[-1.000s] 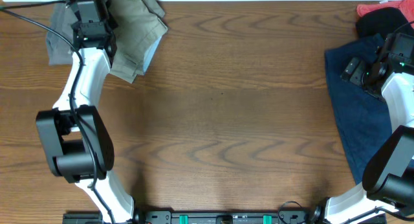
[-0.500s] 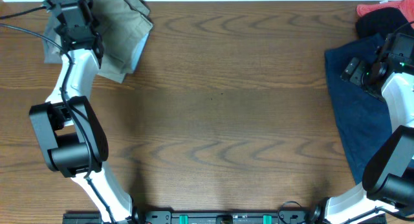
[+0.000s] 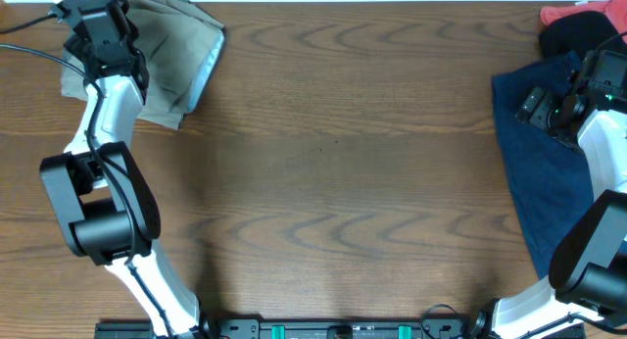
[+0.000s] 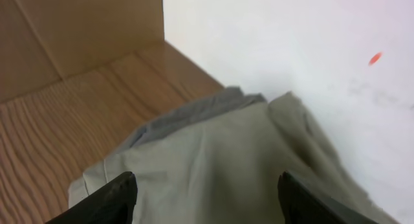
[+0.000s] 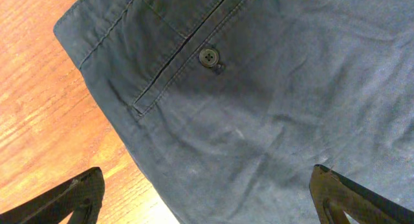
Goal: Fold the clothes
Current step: 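Lower the khaki pants beside the grey garment and release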
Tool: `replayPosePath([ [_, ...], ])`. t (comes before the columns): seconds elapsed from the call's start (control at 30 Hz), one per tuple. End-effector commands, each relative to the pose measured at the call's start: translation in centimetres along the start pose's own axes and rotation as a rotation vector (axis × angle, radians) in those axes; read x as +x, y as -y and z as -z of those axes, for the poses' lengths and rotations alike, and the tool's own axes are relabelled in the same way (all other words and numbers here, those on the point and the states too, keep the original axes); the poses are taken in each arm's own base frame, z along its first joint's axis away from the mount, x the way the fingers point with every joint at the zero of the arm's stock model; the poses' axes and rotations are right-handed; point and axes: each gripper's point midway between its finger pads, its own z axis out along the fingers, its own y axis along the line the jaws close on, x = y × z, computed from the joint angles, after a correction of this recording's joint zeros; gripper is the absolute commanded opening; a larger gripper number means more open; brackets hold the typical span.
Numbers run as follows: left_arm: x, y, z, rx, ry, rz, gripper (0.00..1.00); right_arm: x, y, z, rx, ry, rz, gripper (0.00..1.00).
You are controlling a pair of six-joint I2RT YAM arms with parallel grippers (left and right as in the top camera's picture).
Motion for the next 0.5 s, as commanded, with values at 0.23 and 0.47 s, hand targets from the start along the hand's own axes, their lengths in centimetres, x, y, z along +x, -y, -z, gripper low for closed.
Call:
replayPosePath([
  [0.23,1.0,0.8,1.4,0.023,-0.090,-0.115,0.71,-0.9,0.0,1.0,-0.001,0.033,0.006,0.99],
  [0.47,8.5,-0.1,4.2,0.005,-0.408,-0.153,0.49,-0.9,0.0,1.0,-0.001,0.033,0.006,0.99],
])
